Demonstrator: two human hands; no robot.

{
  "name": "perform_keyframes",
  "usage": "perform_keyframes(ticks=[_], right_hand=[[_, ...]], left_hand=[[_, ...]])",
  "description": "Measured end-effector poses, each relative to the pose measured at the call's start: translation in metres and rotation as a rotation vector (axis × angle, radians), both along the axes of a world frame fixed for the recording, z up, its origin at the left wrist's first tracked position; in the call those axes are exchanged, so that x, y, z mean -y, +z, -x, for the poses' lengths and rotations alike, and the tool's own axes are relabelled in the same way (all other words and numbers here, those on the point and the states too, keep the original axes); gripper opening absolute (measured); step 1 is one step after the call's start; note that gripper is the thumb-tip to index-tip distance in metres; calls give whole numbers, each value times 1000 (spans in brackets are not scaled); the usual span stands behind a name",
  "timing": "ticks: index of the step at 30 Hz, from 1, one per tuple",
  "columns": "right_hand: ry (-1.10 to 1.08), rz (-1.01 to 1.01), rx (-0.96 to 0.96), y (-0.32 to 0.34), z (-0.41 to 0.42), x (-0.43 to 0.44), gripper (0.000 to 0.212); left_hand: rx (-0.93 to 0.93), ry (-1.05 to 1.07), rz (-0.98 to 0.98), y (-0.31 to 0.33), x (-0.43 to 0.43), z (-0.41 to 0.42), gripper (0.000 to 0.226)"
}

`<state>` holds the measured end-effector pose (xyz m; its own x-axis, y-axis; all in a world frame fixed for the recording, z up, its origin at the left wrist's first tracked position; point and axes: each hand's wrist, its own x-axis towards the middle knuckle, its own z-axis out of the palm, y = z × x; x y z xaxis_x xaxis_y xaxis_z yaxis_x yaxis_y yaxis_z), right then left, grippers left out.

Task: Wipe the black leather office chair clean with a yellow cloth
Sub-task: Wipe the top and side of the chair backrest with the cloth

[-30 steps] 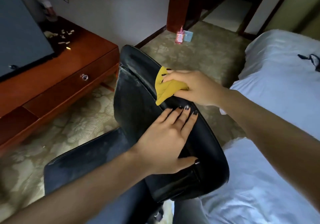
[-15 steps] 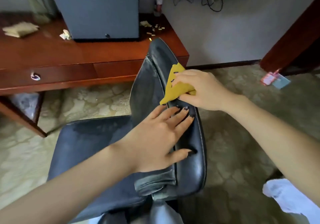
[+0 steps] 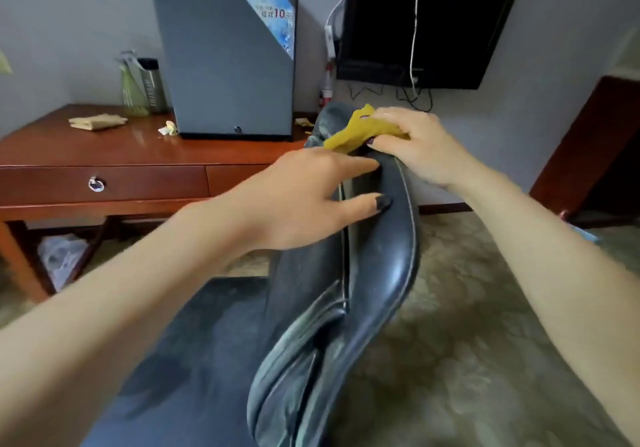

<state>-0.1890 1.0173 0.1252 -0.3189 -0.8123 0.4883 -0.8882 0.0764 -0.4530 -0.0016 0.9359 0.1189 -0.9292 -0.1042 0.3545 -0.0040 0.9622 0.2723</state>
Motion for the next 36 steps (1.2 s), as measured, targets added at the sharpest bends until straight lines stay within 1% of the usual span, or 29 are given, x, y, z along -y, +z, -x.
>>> perform_keyframes(ticks=[2, 3, 5, 7, 9, 11, 13, 15, 18, 21, 23, 25, 27, 29, 32, 34, 36], right_hand=[[-17, 12, -4, -2, -17, -13, 29], [-24, 12, -6, -2, -28, -20, 32], [-45, -12, 0, 0, -51, -39, 33], [-64, -33, 1, 4, -71, -57, 24], [-83, -43, -26, 5, -88, -72, 22], [-78, -45, -56, 2, -104, -83, 17], [-56, -24, -57, -1, -114, -88, 15], [-59, 8, -41, -4, -117, -90, 19], [-31, 26, -21, -2, -115, -87, 22], [-2, -2, 0, 5, -106, -82, 16], [0, -24, -37, 8, -95, -76, 13], [-8, -38, -83, 7, -83, -67, 16], [-25, -44, -103, 6, -73, -57, 25], [-63, -57, -101, 8, -64, -47, 29], [-119, -148, -137, 18, -51, -30, 27], [-161, -234, -192, 24, -45, -16, 19], [-189, -243, -221, 27, -42, -6, 18]], left_hand=[[66, 25, -113, -4, -19, -16, 64], [72, 16, -146, -6, -27, -25, 68], [100, -6, -146, -7, -43, -48, 84], [159, 7, -81, -4, -53, -65, 100], [170, 19, 1, -1, -58, -76, 96], [131, 30, 43, 1, -57, -82, 89], [91, 30, 68, 0, -54, -86, 87], [57, 23, 81, -4, -52, -90, 84], [20, 4, 48, -5, -47, -93, 81], [84, 6, 52, 9, -46, -94, 83], [142, 10, 125, 18, -48, -91, 81], [172, 9, 212, 22, -50, -87, 76], [187, 11, 257, 21, -49, -83, 78], [175, -8, 250, 17, -46, -80, 82], [140, -42, 208, 14, -39, -78, 88], [132, -52, 185, 10, -35, -76, 93], [121, -67, 160, 5, -32, -76, 96]])
